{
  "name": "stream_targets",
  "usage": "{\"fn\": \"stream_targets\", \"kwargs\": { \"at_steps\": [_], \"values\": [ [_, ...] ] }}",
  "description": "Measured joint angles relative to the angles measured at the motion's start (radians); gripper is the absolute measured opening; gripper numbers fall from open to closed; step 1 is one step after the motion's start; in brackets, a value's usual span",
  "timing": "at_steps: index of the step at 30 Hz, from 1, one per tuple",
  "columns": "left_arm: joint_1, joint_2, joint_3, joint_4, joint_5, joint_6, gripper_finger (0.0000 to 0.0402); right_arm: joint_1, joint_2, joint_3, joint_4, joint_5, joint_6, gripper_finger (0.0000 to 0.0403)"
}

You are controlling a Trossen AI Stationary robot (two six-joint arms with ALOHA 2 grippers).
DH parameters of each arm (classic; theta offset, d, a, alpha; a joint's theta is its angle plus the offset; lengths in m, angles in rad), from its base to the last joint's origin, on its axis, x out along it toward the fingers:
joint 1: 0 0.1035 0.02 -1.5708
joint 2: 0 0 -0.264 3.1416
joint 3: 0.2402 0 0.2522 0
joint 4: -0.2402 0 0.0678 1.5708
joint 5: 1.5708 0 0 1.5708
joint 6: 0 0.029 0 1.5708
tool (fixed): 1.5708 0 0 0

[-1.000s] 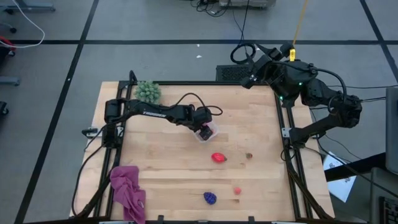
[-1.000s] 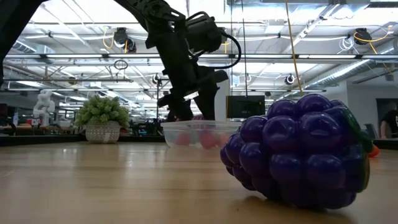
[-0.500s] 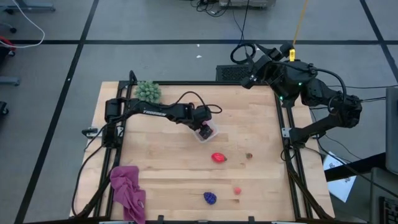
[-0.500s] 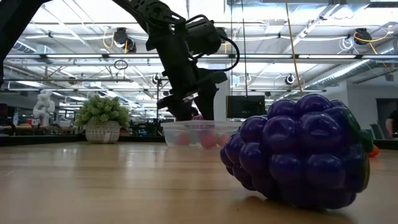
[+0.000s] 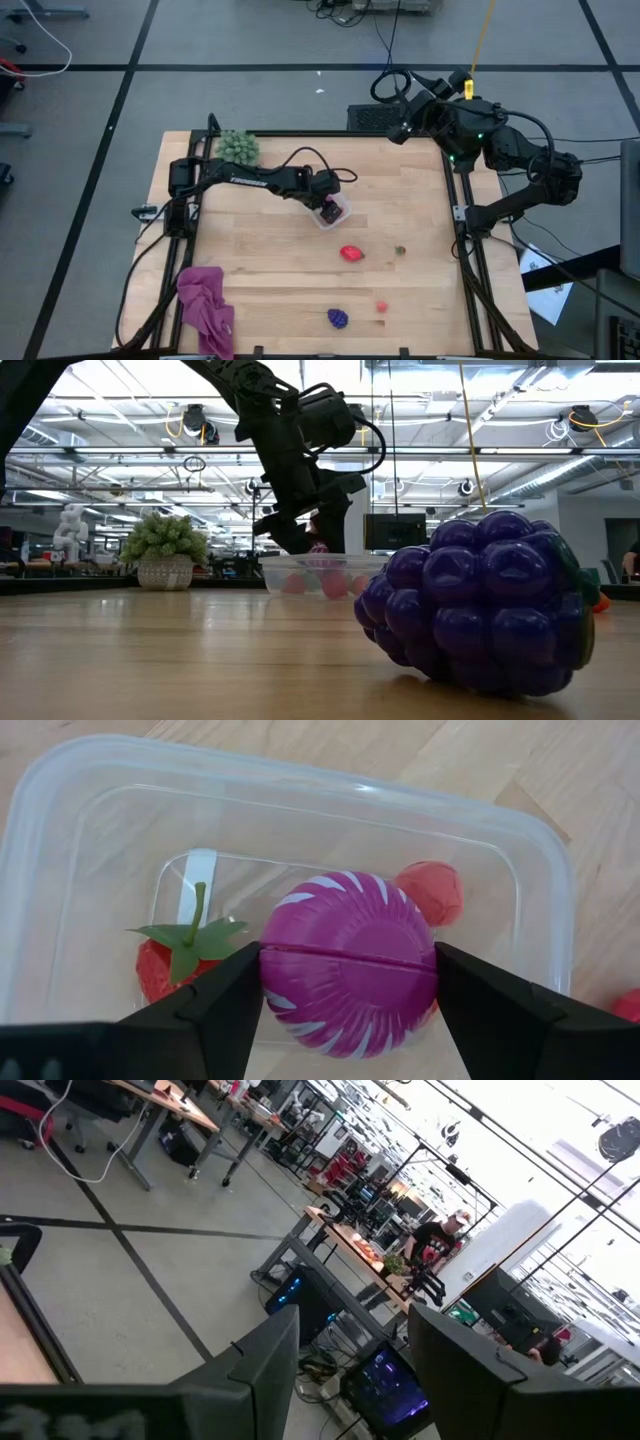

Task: Pick and placing Produce into tupperware
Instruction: Put the onion into the transparent bin

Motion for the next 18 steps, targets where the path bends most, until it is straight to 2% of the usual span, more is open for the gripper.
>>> {"fn": "stream_targets", "kwargs": {
  "at_steps": [18],
  "values": [
    [-0.002,0.000,0.000,0.007,-0.007,-0.025,0.0272,0.000,0.000,0.000,0.000,0.000,-0.003,0.0181]
  ]
}}
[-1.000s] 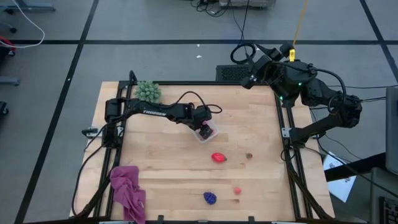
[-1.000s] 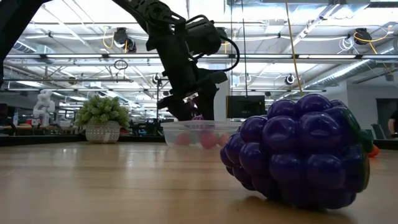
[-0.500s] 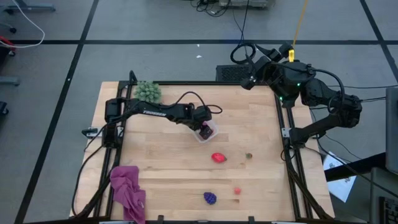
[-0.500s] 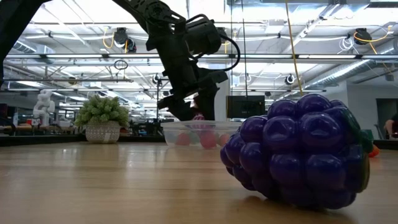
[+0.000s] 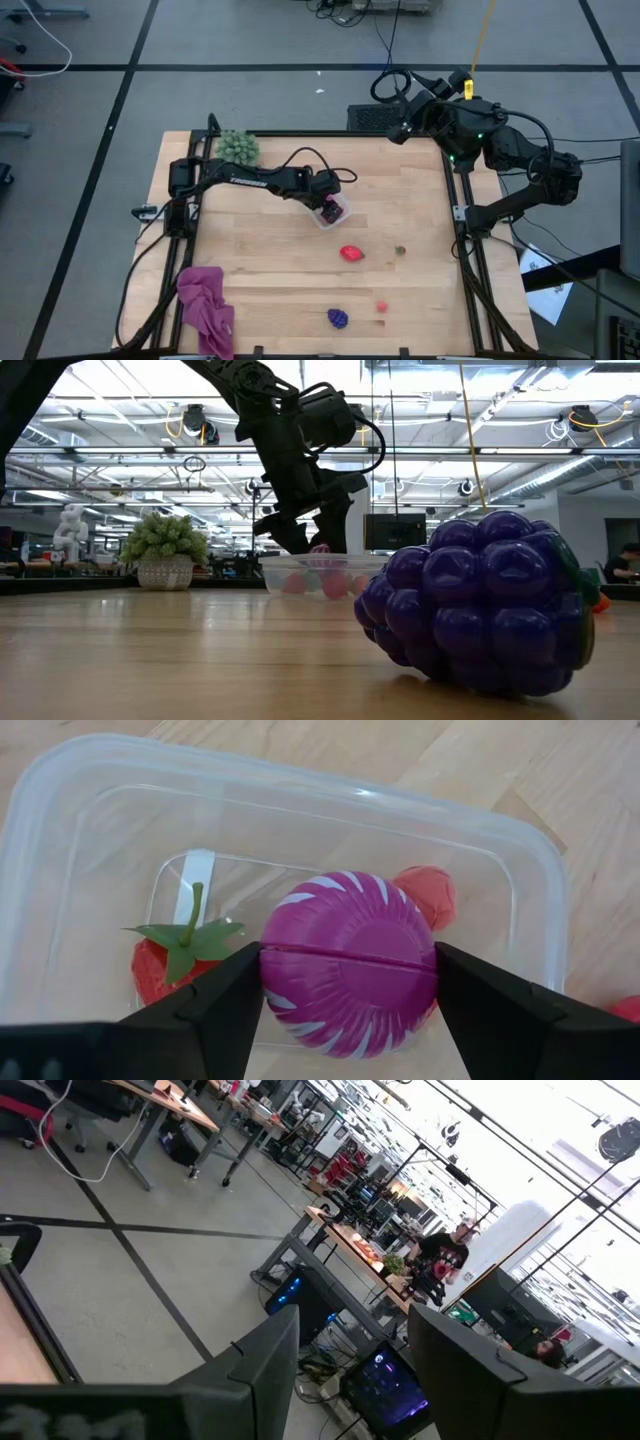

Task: Pick and placing Produce into tupperware
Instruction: Put the onion into the transparent bin, then put the dragon fruit into the transparent bin

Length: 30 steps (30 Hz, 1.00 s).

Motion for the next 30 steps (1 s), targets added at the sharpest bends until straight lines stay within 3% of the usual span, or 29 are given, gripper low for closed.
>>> {"fn": "stream_targets", "kwargs": {
  "at_steps": [16,24,30],
  "values": [
    [0.000,-0.016,0.000,0.005,0.001,0.009,0.0367,0.000,0.000,0.000,0.000,0.000,0.000,0.0181],
    [-0.015,-0.155,0.000,0.015,0.004,0.000,0.0366,0.000,0.000,0.000,0.000,0.000,0.000,0.0181],
    [-0.140,-0.252,0.000,0.005,0.004,-0.042,0.0352,0.000,0.000,0.000,0.000,0.000,0.000,0.0181]
  ]
}}
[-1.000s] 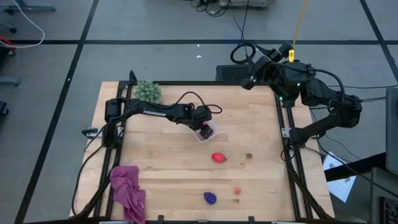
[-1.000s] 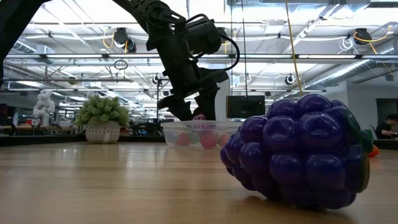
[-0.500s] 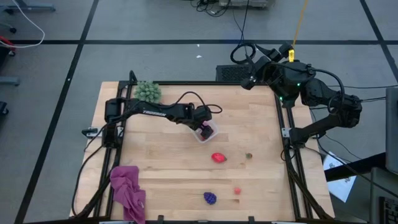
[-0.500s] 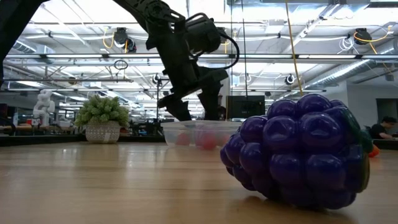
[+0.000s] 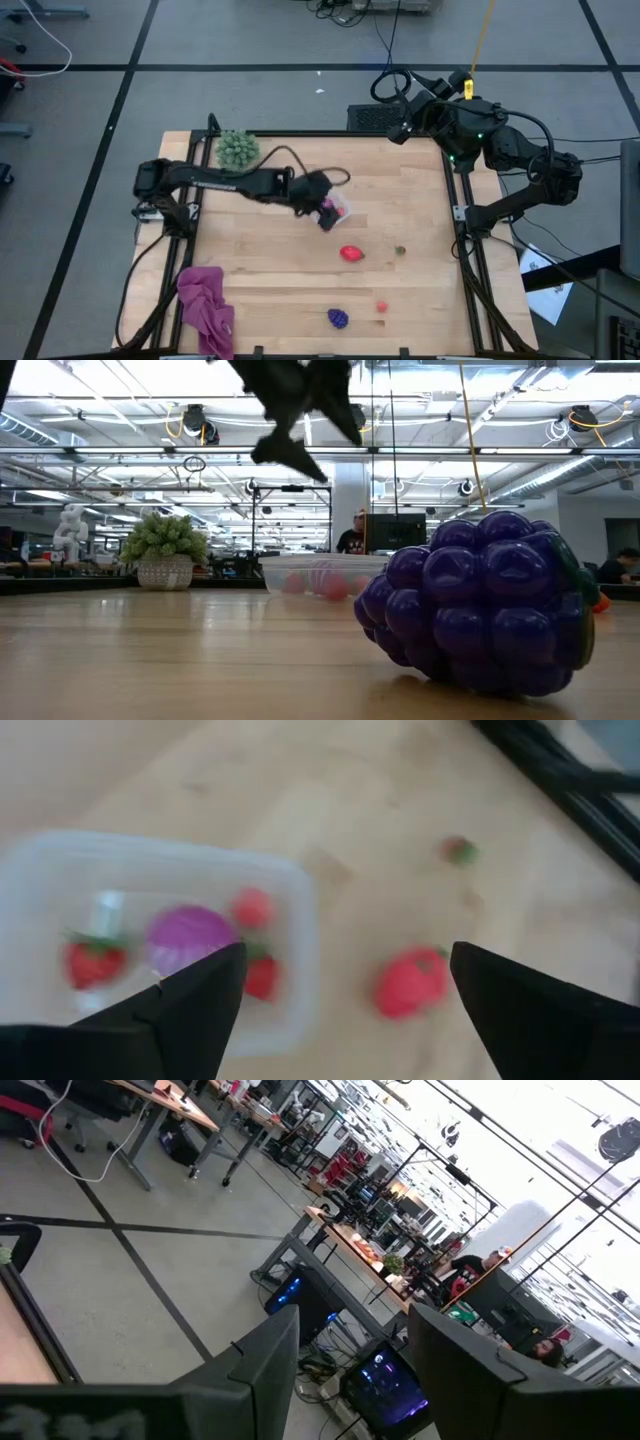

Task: Pick and placing Produce into tupperware
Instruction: Put the dragon fruit into the transparent bin

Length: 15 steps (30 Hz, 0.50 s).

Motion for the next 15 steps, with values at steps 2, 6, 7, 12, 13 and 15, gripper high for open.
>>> {"fn": "stream_targets", "kwargs": {
  "at_steps": [2,6,7,12,13,15],
  "values": [
    [-0.065,-0.008,0.000,-0.001,-0.021,-0.001,0.0347,0.000,0.000,0.000,-0.002,0.000,0.000,0.0181],
    [-0.192,-0.008,0.000,-0.053,-0.075,0.009,0.0337,0.000,0.000,0.000,-0.008,0.000,0.000,0.0181],
    [-0.221,-0.008,0.000,-0.063,-0.080,0.014,0.0334,0.000,0.000,0.000,-0.008,0.000,0.003,0.0181],
    [-0.329,-0.008,0.000,-0.118,-0.124,0.005,0.0323,0.009,0.000,0.000,-0.038,0.000,0.055,0.0181],
    [-0.346,-0.008,0.000,-0.129,-0.133,0.016,0.0320,0.014,0.000,0.000,-0.058,0.000,0.072,0.0181],
    [-0.378,-0.009,0.000,-0.182,-0.166,0.047,0.0315,0.027,0.000,0.000,-0.107,0.000,0.118,0.0181]
  ]
}}
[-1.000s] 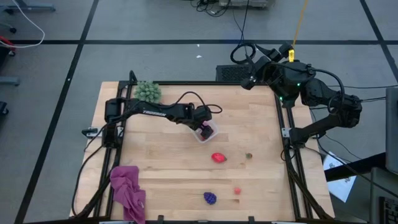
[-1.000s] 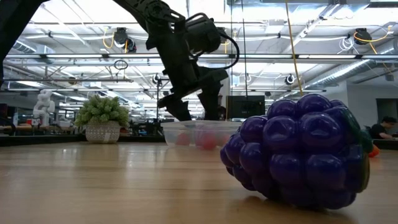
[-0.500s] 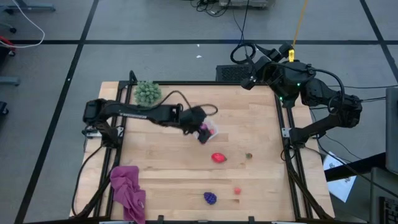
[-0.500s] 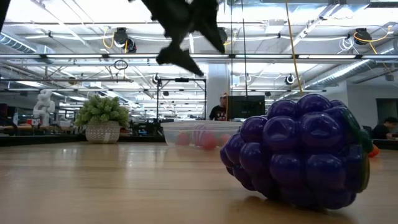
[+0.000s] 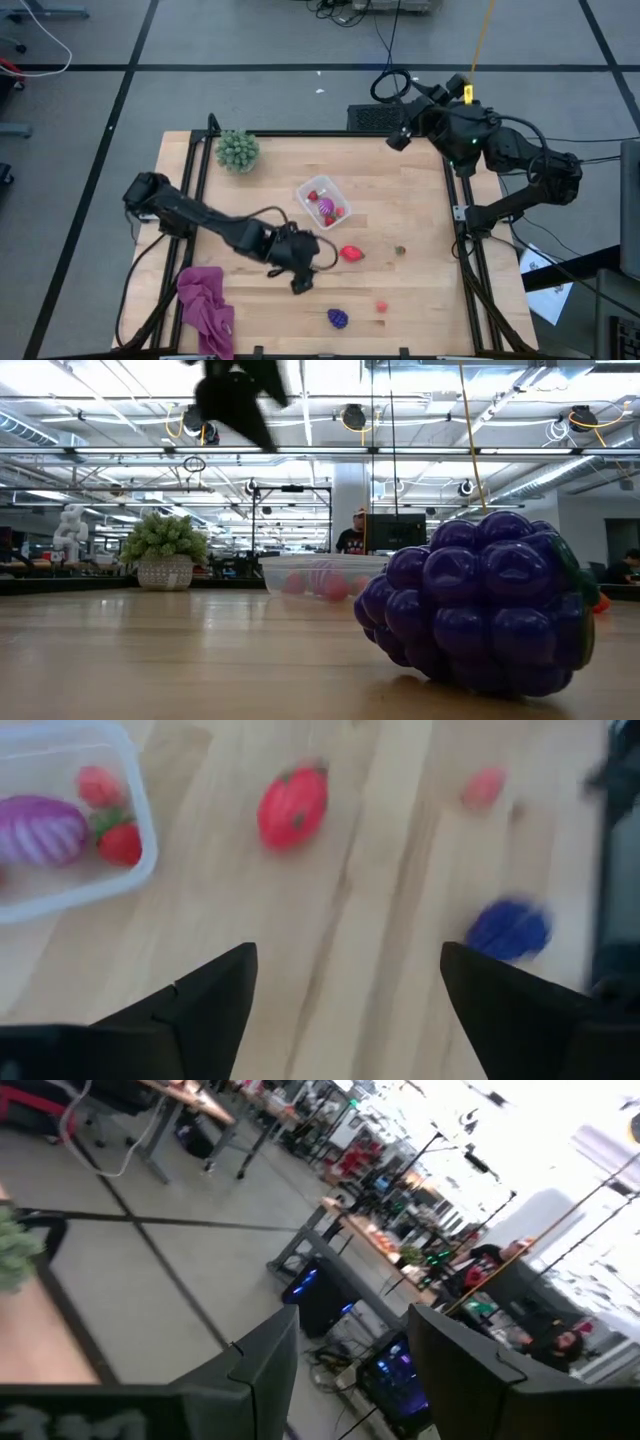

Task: Pick and placing Produce into tupperware
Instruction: Put the dragon fruit into the transparent bin

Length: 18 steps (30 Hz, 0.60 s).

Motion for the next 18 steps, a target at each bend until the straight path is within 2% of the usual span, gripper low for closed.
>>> {"fn": "stream_targets", "kwargs": {
  "at_steps": [5,9,11,16,18],
  "values": [
    [-0.039,0.000,0.000,-0.208,-0.126,-0.059,0.0304,0.055,0.000,0.000,-0.146,-0.003,0.133,0.0181],
    [-0.043,0.000,0.000,-0.358,-0.146,-0.117,0.0297,0.118,0.000,0.000,-0.244,-0.014,0.242,0.0181],
    [-0.043,0.000,0.000,-0.425,-0.146,-0.143,0.0296,0.150,0.000,0.000,-0.293,-0.097,0.316,0.0181],
    [-0.043,0.000,0.000,-0.545,-0.146,-0.198,0.0298,0.222,0.002,0.000,-0.358,-0.429,0.468,0.0180],
    [-0.045,-0.006,0.000,-0.587,-0.146,-0.218,0.0298,0.243,0.012,0.000,-0.375,-0.526,0.500,0.0180]
  ]
}}
